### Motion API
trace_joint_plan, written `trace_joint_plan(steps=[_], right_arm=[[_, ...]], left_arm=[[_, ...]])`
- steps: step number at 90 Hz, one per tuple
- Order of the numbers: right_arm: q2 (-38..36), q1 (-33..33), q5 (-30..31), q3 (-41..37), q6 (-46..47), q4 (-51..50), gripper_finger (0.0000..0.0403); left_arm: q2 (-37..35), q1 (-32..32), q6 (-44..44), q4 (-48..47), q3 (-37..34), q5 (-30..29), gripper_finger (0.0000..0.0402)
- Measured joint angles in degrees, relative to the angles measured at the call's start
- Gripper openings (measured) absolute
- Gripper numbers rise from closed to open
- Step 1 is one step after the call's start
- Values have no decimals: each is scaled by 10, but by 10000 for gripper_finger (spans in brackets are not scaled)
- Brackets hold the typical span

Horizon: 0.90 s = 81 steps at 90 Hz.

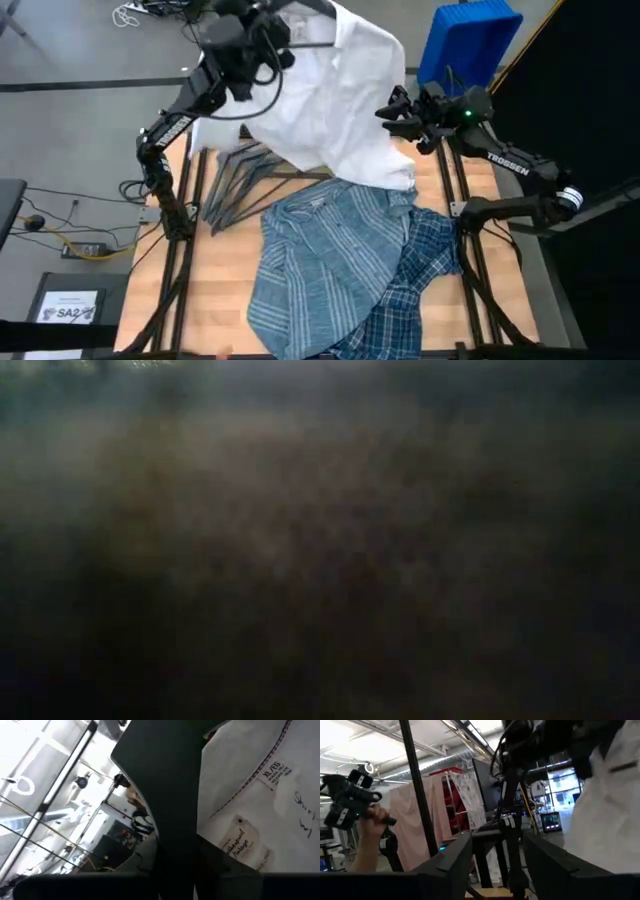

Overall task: Hang clothes
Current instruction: Hang the white shirt on the hanging rack

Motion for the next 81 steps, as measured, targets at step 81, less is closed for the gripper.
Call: trace_joint_plan(steps=[81], right_arm=[[6,2,103,0,-36,-23,139]], left_arm=[[42,163,-123,165,0,287,55]])
